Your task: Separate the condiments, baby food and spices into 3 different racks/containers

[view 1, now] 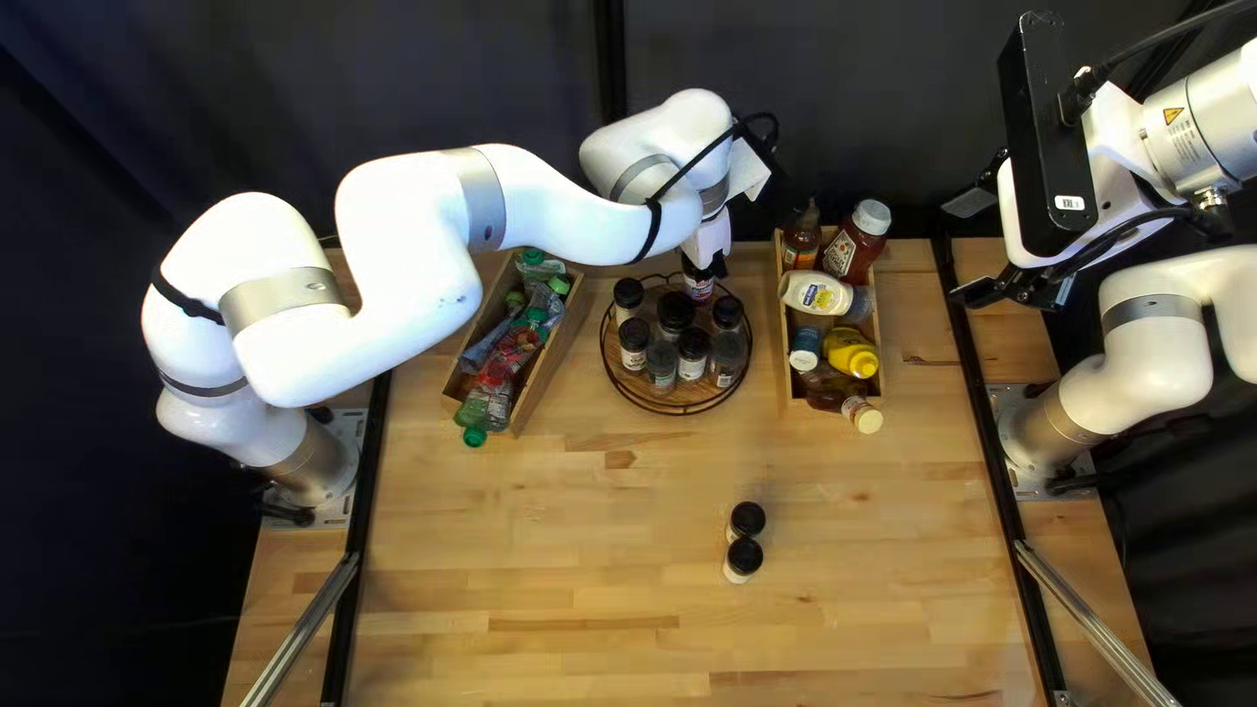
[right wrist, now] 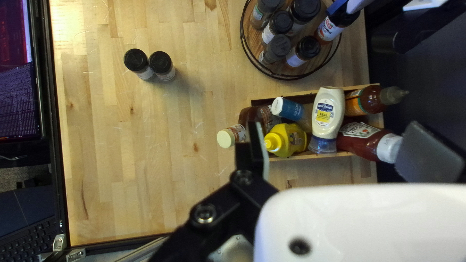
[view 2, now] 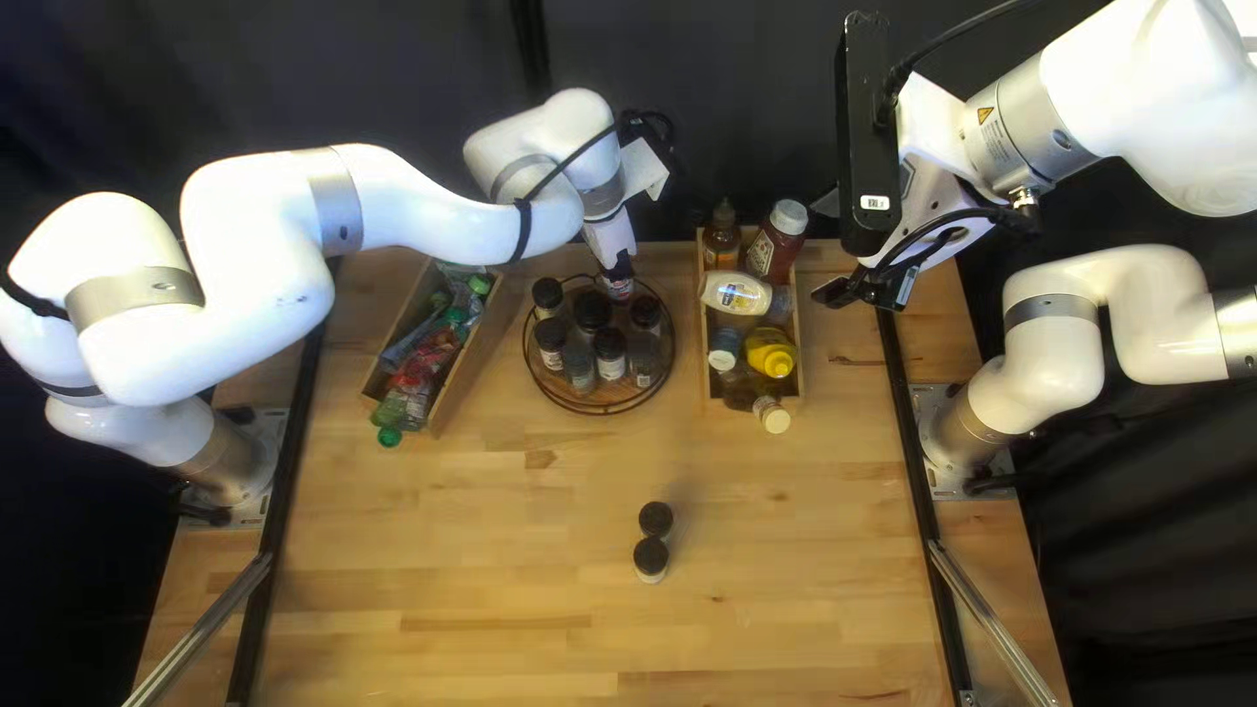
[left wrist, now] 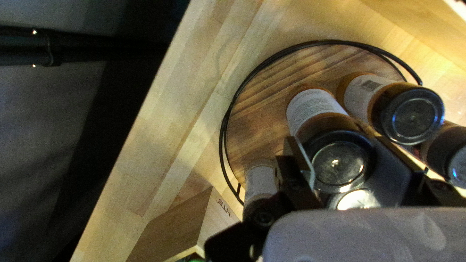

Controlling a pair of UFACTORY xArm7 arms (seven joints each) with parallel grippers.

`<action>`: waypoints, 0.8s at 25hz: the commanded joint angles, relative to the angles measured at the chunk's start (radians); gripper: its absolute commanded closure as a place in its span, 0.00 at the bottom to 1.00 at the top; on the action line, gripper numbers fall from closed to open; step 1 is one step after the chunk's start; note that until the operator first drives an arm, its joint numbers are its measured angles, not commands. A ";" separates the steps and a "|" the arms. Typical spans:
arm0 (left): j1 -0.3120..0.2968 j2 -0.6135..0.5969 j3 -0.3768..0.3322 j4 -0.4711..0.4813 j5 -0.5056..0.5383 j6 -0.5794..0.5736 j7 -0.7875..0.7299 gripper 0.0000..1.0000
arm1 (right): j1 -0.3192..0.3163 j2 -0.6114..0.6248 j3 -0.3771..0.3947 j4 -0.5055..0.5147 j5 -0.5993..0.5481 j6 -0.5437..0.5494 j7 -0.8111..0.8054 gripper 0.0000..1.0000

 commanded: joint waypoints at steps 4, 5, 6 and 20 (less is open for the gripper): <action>0.017 0.024 -0.013 0.006 -0.021 0.000 0.005 0.98 | 0.000 0.000 0.000 0.000 0.000 0.000 0.000 0.00; 0.016 0.023 -0.013 0.005 -0.021 0.001 0.004 0.99 | 0.000 0.000 0.000 0.000 0.000 0.000 0.000 0.00; 0.016 0.023 -0.013 0.004 -0.021 0.001 0.004 0.98 | 0.000 0.000 0.000 0.000 0.000 0.000 0.000 0.00; 0.008 0.025 -0.022 0.025 -0.012 0.049 0.007 0.06 | 0.000 0.000 0.000 0.000 0.000 0.000 0.000 0.00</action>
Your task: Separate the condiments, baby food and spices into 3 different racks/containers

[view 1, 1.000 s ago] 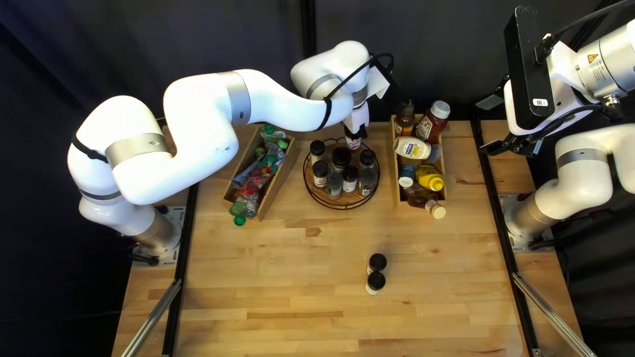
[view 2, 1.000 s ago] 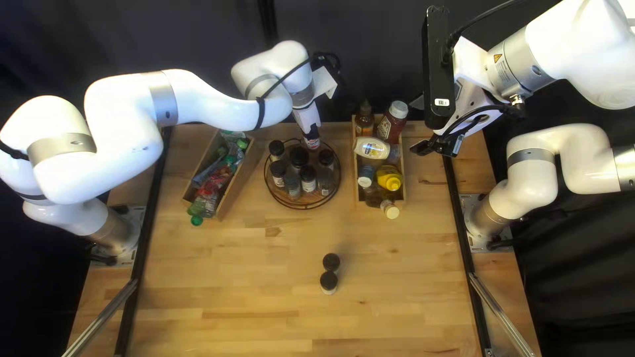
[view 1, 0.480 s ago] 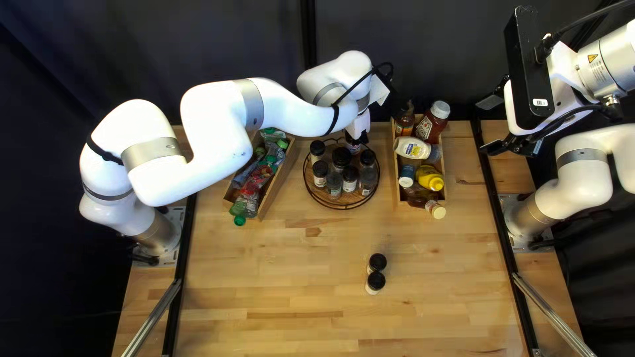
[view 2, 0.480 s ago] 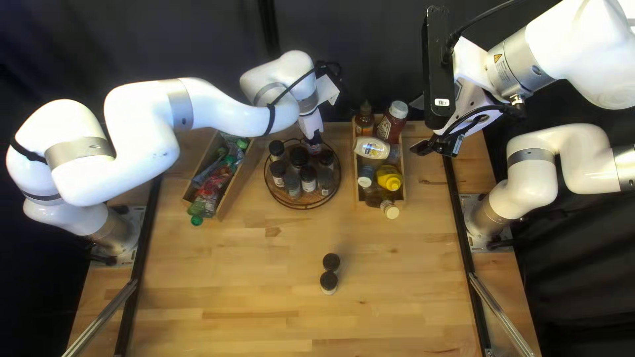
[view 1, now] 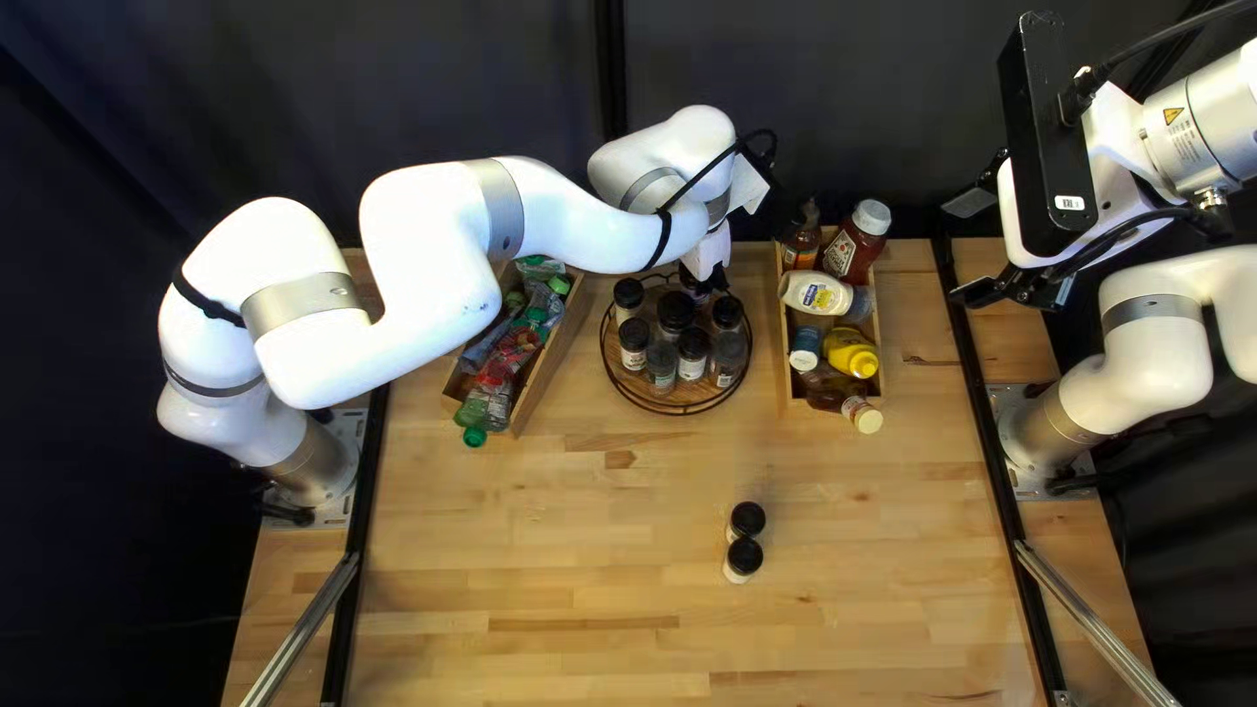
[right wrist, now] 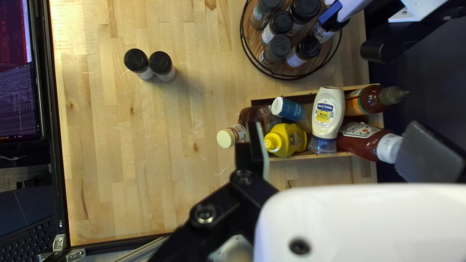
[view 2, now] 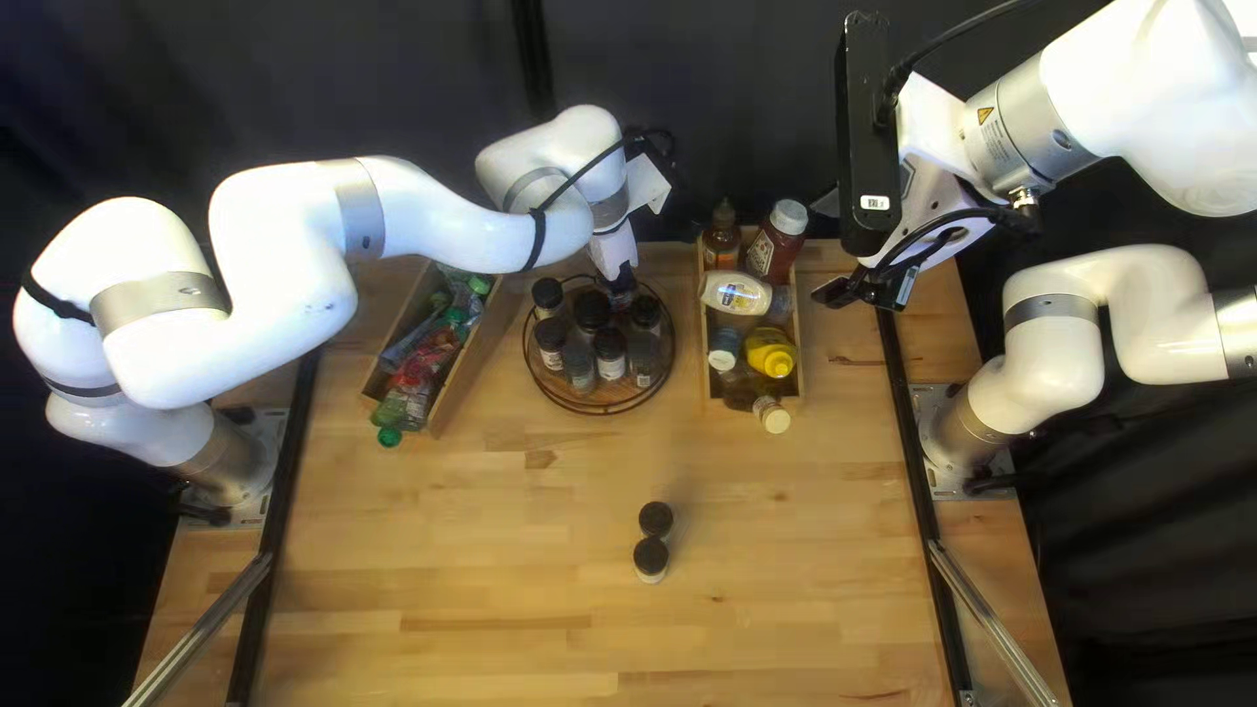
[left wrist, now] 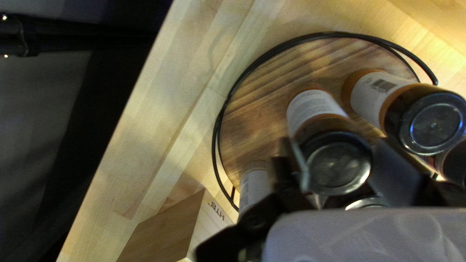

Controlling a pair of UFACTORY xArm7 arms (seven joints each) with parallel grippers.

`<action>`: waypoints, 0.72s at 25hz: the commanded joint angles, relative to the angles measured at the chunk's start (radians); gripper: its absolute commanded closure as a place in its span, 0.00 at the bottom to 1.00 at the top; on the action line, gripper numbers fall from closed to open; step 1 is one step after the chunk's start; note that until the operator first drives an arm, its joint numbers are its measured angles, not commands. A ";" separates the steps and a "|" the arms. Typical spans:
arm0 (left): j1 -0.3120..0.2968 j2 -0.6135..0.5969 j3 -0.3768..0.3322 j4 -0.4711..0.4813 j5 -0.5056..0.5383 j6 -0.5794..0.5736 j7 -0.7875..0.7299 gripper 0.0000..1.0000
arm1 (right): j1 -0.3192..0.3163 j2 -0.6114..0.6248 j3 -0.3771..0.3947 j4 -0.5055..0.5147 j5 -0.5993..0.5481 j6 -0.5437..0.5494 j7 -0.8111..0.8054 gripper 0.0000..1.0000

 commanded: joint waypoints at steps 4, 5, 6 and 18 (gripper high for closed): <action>-0.015 -0.002 -0.003 0.042 0.020 0.053 -0.008 0.04 | 0.000 0.000 0.000 0.000 0.000 0.000 0.000 0.00; -0.021 -0.008 -0.001 0.046 0.027 0.062 -0.011 0.03 | 0.000 0.000 0.000 0.000 0.000 0.000 0.000 0.00; -0.025 -0.012 0.000 0.046 0.030 0.064 -0.012 0.02 | 0.000 0.000 0.000 0.000 0.000 0.000 0.000 0.00; -0.297 -0.399 -0.071 -0.236 0.252 0.055 0.038 0.00 | 0.000 0.000 0.000 0.000 0.000 0.000 0.000 0.00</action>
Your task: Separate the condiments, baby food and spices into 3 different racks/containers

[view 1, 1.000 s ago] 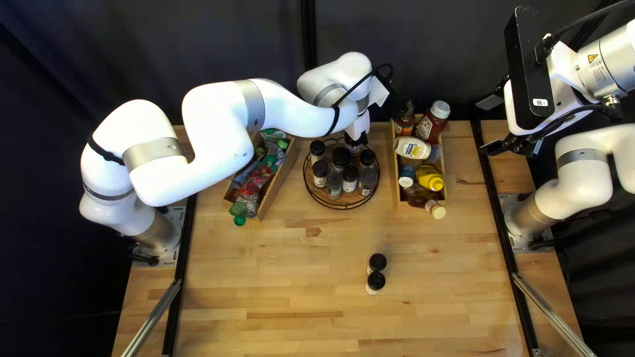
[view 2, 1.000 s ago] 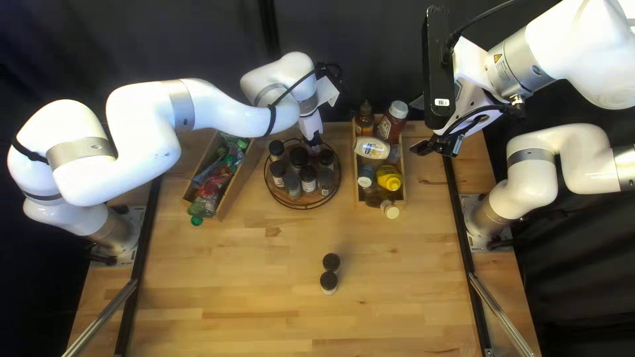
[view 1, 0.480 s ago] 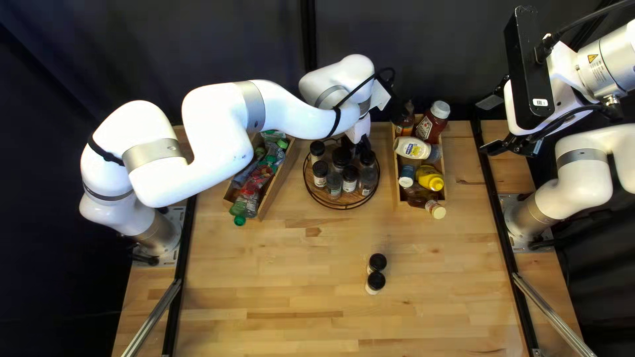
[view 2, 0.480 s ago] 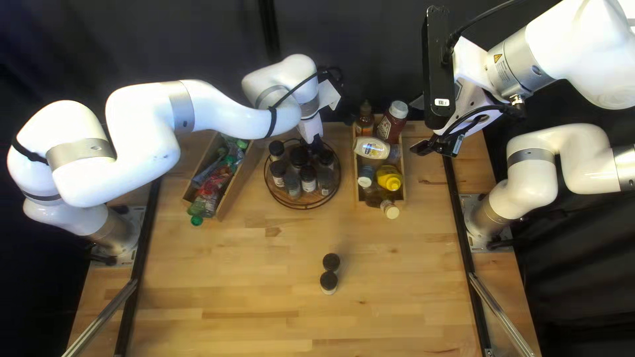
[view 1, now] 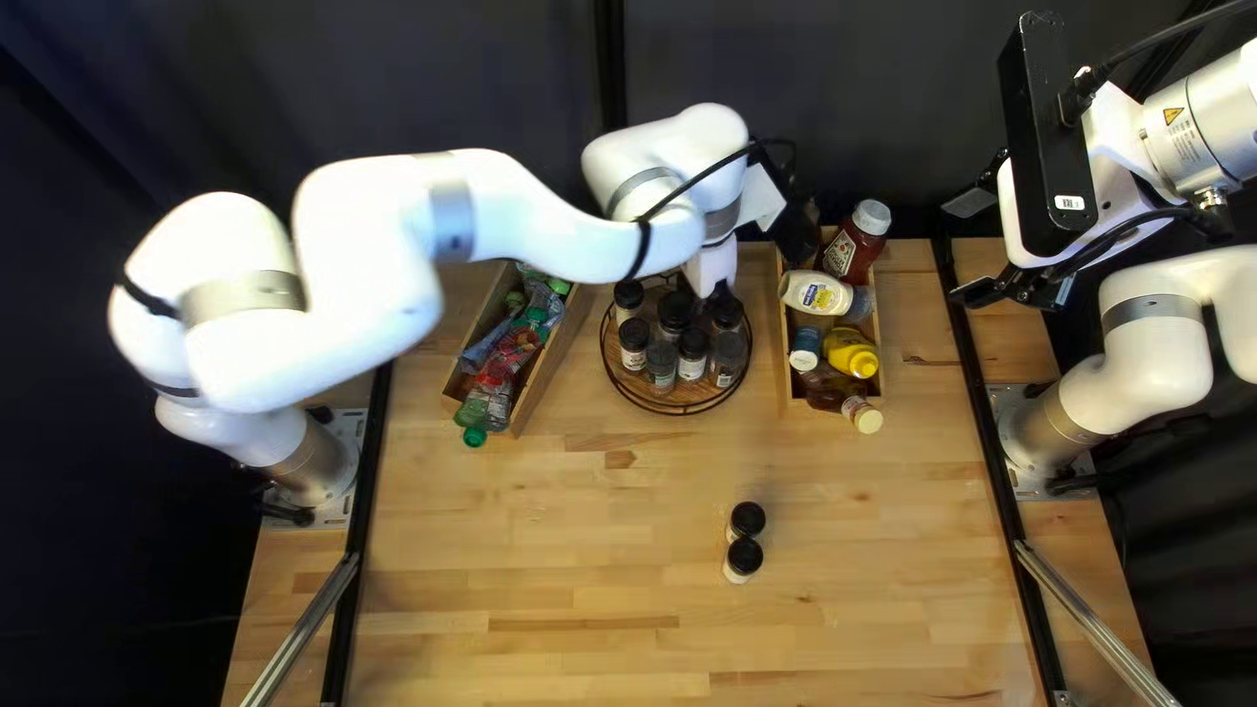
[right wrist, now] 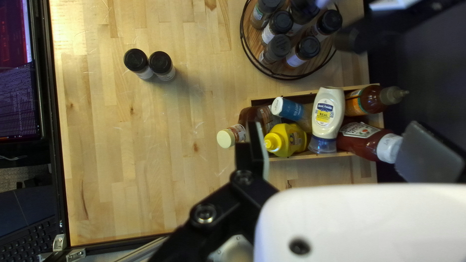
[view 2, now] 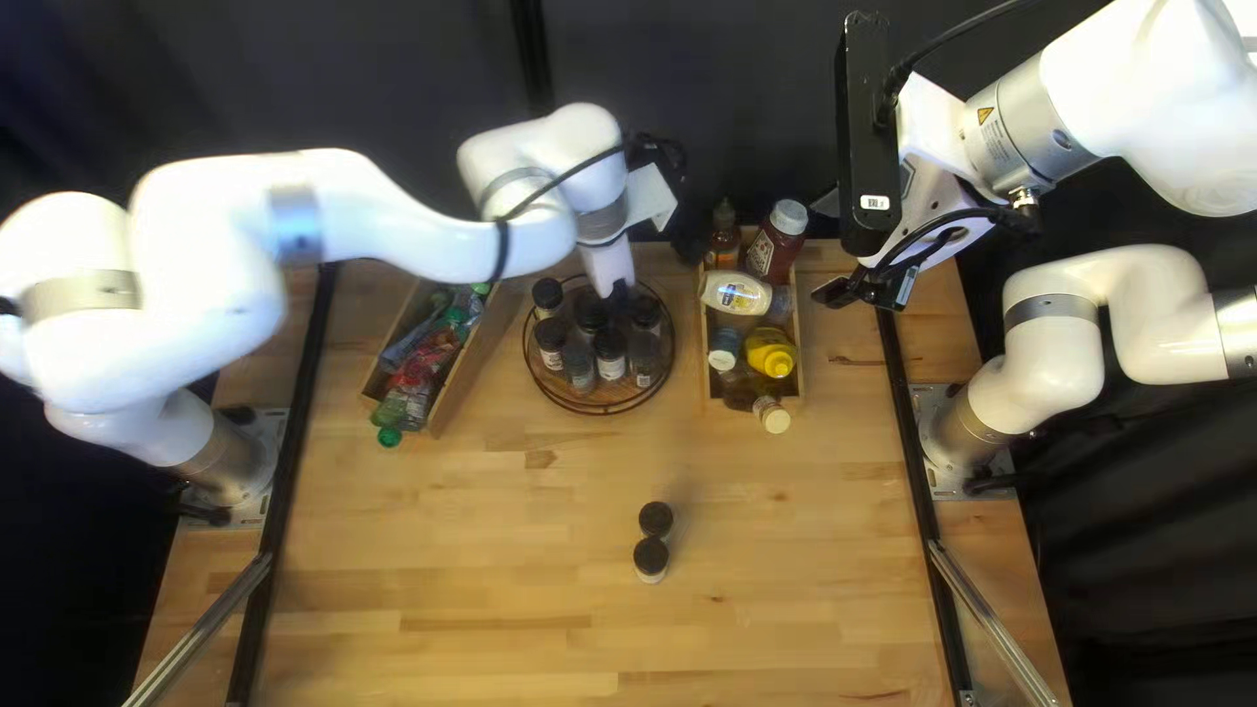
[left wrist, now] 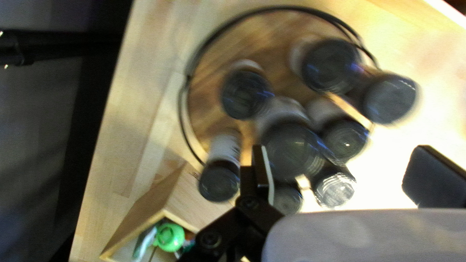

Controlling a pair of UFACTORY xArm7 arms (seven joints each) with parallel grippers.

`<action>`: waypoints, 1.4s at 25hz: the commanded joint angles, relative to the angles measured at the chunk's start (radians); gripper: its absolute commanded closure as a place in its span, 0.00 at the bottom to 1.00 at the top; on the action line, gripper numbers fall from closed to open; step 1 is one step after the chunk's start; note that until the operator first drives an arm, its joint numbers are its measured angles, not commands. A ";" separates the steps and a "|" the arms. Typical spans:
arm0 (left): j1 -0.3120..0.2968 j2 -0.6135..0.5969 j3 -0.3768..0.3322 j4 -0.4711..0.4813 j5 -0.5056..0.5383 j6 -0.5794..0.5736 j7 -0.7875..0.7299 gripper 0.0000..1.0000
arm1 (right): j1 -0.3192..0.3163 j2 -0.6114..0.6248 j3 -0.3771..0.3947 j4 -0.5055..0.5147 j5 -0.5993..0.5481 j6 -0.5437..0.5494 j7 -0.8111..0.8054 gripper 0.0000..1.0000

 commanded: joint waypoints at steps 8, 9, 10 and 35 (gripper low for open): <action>-0.231 -0.167 -0.176 -0.171 0.152 -0.011 0.135 0.00 | 0.000 0.000 0.000 0.000 0.000 0.000 0.000 0.00; -0.246 -0.131 -0.194 -0.154 0.160 -0.013 0.158 0.00 | 0.000 0.000 0.000 0.000 0.000 0.000 0.000 0.00; -0.254 -0.101 -0.205 -0.138 0.167 -0.015 0.175 0.00 | 0.000 0.000 0.000 0.000 0.000 0.000 0.000 0.00; -0.083 0.243 -0.350 0.020 0.054 -0.273 0.669 0.00 | 0.000 0.000 0.000 0.000 0.000 0.000 0.000 0.00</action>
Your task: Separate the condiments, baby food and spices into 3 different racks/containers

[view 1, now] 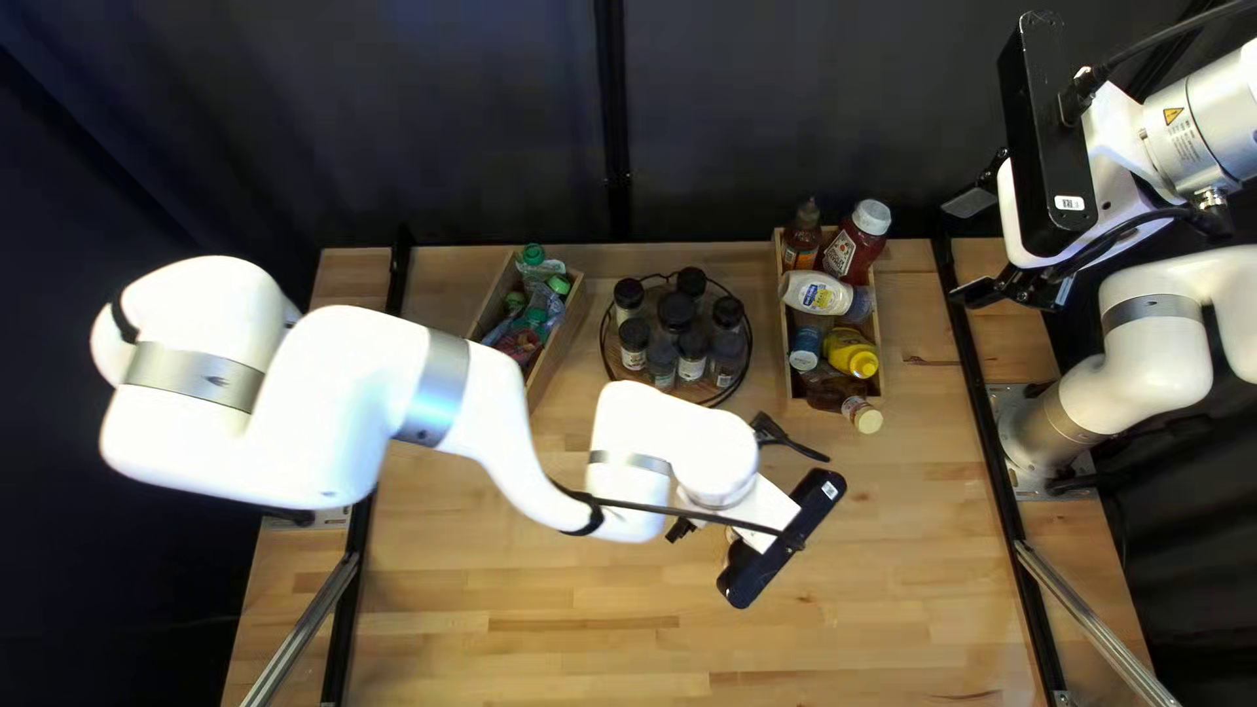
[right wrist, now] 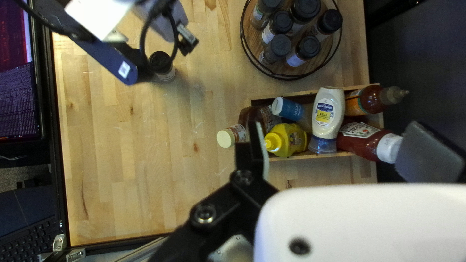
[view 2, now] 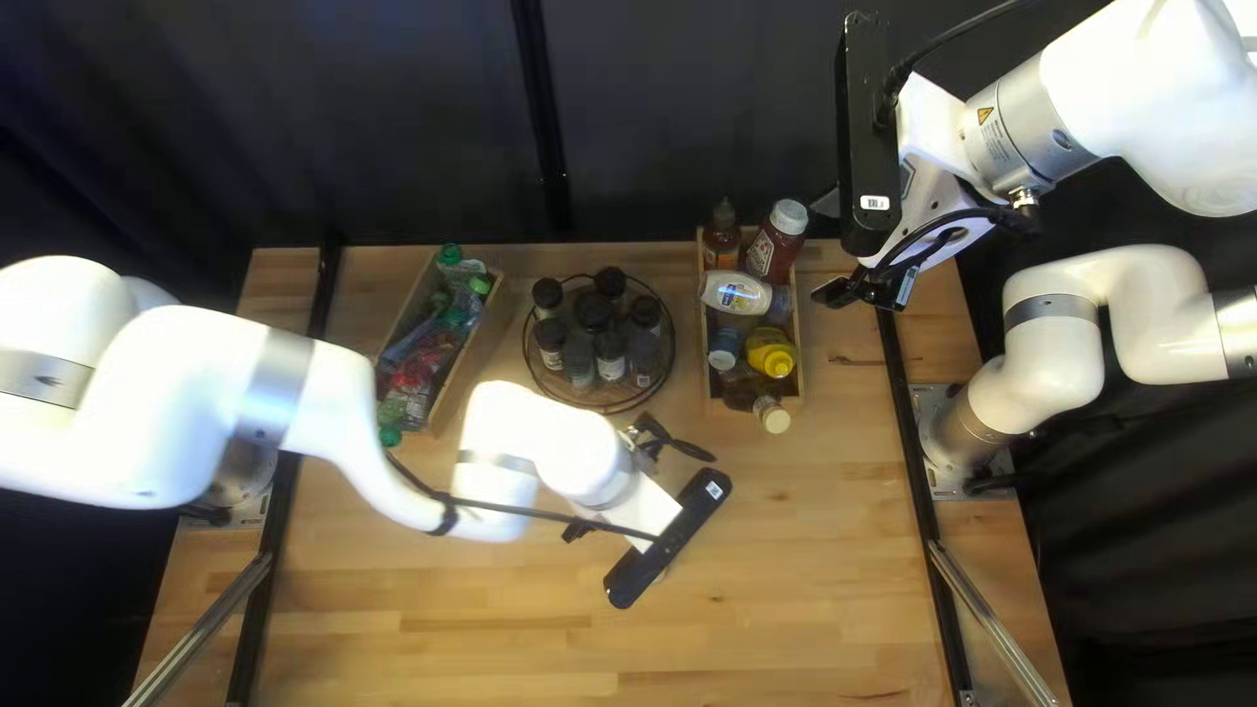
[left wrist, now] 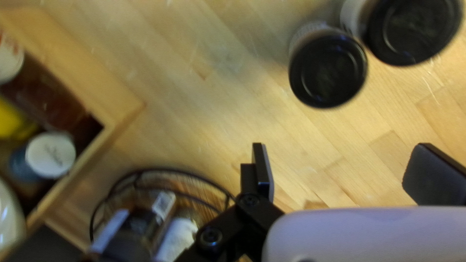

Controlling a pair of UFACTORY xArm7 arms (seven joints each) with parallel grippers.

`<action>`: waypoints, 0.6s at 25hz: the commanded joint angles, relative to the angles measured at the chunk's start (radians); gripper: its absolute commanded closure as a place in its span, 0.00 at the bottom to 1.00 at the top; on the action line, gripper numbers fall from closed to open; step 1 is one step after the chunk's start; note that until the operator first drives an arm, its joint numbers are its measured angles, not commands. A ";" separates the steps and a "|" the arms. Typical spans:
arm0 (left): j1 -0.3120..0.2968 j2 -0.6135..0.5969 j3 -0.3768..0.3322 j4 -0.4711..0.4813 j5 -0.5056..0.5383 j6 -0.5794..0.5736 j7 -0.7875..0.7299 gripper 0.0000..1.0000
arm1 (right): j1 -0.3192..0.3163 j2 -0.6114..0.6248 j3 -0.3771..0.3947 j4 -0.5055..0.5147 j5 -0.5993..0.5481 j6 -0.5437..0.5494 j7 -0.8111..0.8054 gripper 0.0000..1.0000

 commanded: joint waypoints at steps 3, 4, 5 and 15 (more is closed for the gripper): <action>0.030 0.061 -0.043 0.075 -0.044 0.015 0.059 0.00 | 0.000 0.000 0.000 0.000 0.000 0.000 0.000 0.00; 0.035 0.075 -0.048 0.093 -0.048 0.020 0.066 0.00 | 0.000 0.000 0.000 0.000 0.000 0.000 0.000 0.00; 0.038 0.081 -0.051 0.101 -0.050 0.023 0.071 0.00 | 0.000 0.000 0.000 0.000 0.000 0.000 0.000 0.00; 0.052 0.083 -0.056 0.114 -0.056 0.027 0.098 0.93 | 0.000 0.000 0.000 0.000 0.000 0.000 0.000 0.00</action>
